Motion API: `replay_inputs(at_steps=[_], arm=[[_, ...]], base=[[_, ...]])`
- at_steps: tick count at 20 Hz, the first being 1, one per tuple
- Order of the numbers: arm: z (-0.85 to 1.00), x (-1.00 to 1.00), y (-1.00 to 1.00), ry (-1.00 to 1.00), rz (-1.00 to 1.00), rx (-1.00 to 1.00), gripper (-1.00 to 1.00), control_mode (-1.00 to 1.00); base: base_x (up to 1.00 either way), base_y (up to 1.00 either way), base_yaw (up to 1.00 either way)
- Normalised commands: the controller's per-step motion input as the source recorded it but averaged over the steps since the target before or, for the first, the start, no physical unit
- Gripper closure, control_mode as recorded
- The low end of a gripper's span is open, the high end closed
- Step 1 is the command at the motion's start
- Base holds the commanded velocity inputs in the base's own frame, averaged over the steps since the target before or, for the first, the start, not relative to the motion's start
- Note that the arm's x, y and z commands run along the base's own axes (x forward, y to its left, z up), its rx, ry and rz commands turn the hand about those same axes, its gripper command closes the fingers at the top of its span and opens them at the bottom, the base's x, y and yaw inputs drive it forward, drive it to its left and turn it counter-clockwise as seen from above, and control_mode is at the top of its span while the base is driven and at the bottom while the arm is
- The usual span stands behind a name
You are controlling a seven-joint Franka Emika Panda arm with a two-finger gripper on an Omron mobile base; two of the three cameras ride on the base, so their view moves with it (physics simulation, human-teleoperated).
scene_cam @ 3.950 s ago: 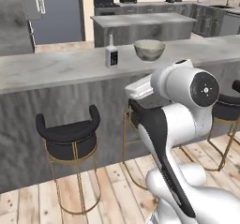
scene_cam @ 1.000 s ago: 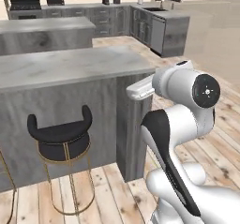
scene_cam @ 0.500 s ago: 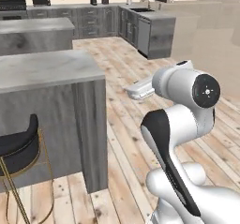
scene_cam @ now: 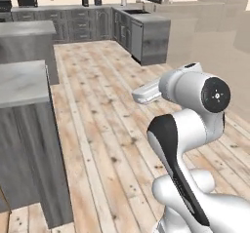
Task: There is a bowl on the dining counter. Grab a lemon wedge from the fridge and place it in the bowl. Then get the liquor bottle and glass cup from the cabinet and place them next to the bowl.
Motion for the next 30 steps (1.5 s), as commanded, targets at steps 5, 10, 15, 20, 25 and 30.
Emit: replay_inputs(at_steps=[5,10,15,20,25,30], arm=[[0.0,0.0,0.0,0.0,0.0,0.0,-1.0,1.0],[0.0,0.0,0.0,0.0,0.0,0.0,-1.0,1.0],[0.0,0.0,0.0,0.0,0.0,0.0,-1.0,1.0],[0.0,0.0,0.0,0.0,0.0,0.0,-1.0,1.0],[0.0,0.0,0.0,0.0,0.0,0.0,-1.0,1.0],[0.0,0.0,0.0,0.0,0.0,0.0,-1.0,1.0]], base=[[1.0,-0.87,0.0],[1.0,-0.73,0.0],[1.0,-0.41,0.03],[1.0,-0.21,0.05],[1.0,-0.13,0.04],[1.0,-0.1,0.02]])
